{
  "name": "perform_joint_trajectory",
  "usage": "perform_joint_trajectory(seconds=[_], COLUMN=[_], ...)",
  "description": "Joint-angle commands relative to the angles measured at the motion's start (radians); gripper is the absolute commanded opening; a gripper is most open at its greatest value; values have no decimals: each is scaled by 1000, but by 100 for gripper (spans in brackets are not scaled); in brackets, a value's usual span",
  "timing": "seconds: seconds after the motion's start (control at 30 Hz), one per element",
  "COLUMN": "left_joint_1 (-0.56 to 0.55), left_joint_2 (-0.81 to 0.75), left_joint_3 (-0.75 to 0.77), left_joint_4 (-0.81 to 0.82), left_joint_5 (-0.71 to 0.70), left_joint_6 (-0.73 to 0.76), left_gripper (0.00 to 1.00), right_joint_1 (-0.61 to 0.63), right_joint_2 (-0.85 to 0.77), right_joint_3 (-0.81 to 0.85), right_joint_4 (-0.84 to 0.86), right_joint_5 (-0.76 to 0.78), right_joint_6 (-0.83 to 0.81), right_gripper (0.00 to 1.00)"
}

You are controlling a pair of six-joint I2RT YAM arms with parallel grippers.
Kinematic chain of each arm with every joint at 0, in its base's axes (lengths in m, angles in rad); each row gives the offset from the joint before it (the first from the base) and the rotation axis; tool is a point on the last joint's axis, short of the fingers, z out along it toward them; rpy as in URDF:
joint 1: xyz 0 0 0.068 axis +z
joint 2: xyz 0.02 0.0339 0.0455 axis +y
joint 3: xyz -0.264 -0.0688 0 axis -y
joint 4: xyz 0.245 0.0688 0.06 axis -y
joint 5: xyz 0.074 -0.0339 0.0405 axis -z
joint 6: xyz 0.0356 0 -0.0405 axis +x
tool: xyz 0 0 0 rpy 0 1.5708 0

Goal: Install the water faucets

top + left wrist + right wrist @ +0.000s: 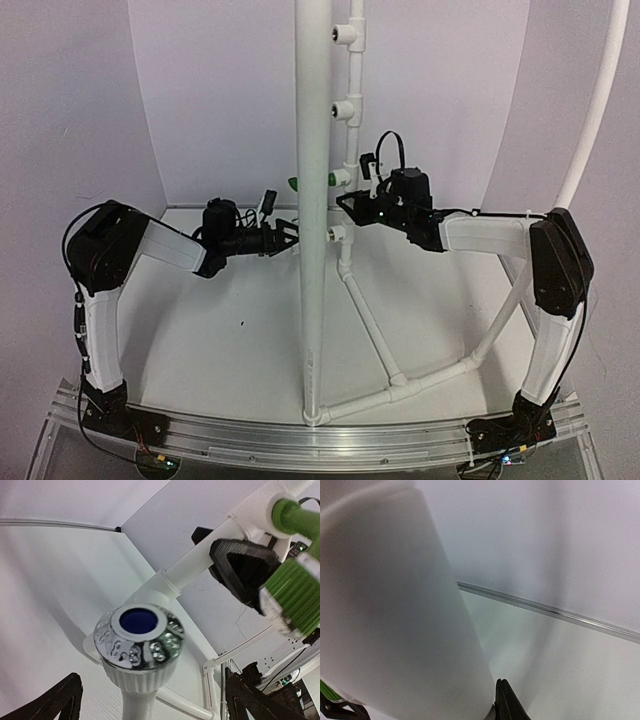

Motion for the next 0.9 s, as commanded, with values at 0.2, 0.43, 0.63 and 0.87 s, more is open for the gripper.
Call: perform_joint_trajectory(seconds=[0.2,0.43,0.63,0.87], left_joint_1=[26,38,41,96], left_joint_2=[-321,-450,-379,-215], left_joint_3=[67,-17,92,250], left_joint_4=[-716,-638,-715,-784], left_joint_5=[-147,-113,-64,-21], left_joint_6=[-32,-8,44,0], left_gripper=[100,100,100,88], right_joint_1=[28,28,28,28], right_joint_2=[-34,-28,-37,-39], right_joint_3=[22,34,10,2], right_joint_4=[10,10,9,8], right_joint_5=[-162,-226,-272,-297], right_joint_6=[88,61,51,38], right_gripper=[0,0,0,0])
